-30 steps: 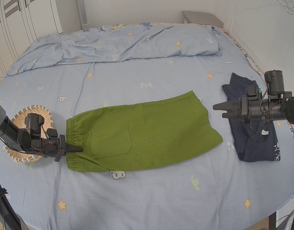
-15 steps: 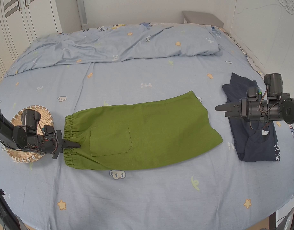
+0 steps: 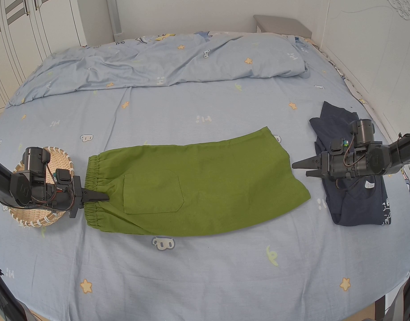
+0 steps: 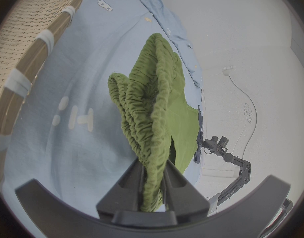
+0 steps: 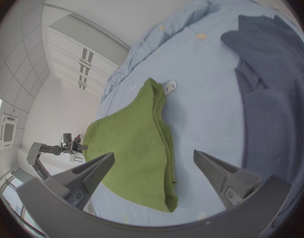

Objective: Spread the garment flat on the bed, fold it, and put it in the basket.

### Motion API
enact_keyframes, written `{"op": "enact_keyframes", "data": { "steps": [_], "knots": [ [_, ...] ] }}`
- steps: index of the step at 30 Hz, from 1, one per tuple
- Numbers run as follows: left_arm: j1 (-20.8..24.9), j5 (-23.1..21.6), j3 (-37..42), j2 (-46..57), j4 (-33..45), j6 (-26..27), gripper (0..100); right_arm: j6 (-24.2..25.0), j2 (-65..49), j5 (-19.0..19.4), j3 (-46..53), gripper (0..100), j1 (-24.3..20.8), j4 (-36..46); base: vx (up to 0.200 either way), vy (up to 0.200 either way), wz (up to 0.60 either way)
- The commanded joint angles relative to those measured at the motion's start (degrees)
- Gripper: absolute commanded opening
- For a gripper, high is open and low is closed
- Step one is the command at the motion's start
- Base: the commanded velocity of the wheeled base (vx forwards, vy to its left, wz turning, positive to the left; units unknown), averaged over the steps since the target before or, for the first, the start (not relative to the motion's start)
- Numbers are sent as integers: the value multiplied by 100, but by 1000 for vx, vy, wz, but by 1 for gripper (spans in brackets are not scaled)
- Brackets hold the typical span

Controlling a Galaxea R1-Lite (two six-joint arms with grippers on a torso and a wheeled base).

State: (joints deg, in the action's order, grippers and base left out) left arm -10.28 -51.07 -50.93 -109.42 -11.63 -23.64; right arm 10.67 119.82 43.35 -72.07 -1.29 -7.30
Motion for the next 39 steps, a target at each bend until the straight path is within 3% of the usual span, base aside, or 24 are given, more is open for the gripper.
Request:
{"op": "enact_keyframes", "data": {
  "steps": [1,17,31,32,39],
  "knots": [
    [-1,0,4,44,-6,8,0,6,419,-2,-70,100,-134,1,0,0,0],
    [35,0,31,26,-32,26,0,-30,727,-2,-44,100,-231,1,0,0,0],
    [43,0,31,70,-15,26,0,-12,744,51,-70,100,-574,203,0,0,0],
    [35,0,31,70,-15,26,0,-12,744,51,-70,0,-574,203,0,0,0],
    [26,0,31,70,-15,26,0,6,815,60,-141,0,-495,203,0,0,0]
  ]
}}
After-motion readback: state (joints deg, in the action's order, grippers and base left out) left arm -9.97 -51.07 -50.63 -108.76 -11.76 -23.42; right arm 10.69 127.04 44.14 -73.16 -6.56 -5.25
